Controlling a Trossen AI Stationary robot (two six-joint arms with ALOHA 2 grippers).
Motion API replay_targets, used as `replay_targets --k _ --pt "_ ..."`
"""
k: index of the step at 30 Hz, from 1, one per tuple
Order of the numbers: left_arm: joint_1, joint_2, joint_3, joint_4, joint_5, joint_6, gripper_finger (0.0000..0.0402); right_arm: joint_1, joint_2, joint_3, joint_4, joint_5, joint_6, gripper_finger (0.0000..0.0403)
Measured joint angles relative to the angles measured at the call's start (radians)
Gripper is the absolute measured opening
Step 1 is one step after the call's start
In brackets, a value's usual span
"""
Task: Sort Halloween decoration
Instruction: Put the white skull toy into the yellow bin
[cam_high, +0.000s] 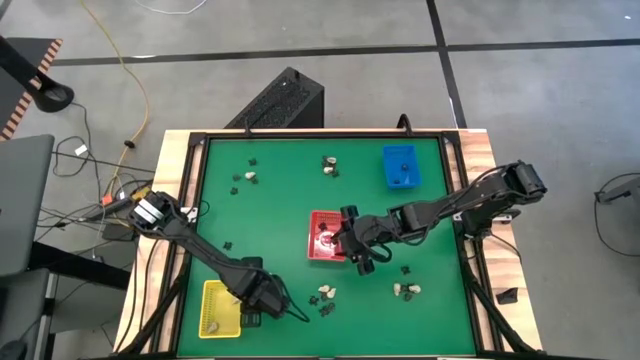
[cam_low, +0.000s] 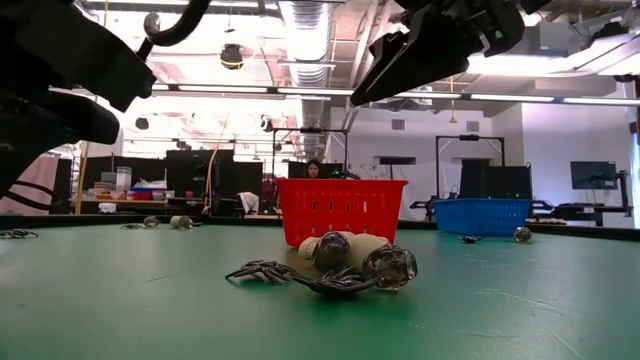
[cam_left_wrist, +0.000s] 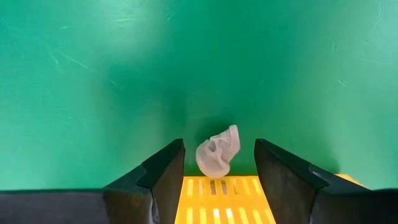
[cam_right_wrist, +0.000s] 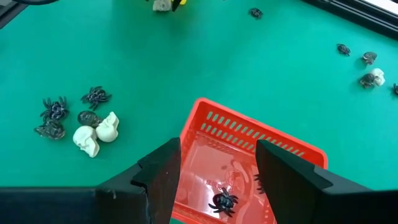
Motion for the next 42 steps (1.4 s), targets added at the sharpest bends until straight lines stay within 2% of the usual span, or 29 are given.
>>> replay_targets --k 19,24,31,42 --pt "-0.011 0.020 -0.034 0.020 -0.002 -0.009 0.0183 0.000 0.000 0.000 0.003 0.000 0.000 0.0240" --pt "-0.009 0.059 -0.028 0.012 0.047 0.017 0.0183 0.000 0.000 0.000 0.003 0.000 0.000 0.0240" --pt "-0.008 0.060 0.007 -0.024 0.018 0.051 0.0181 0.000 0.000 0.000 0.003 0.000 0.000 0.0240" --pt "-0.002 0.060 0.025 -0.029 0.004 0.087 0.0119 0.000 0.000 0.000 0.003 0.000 0.000 0.0240"
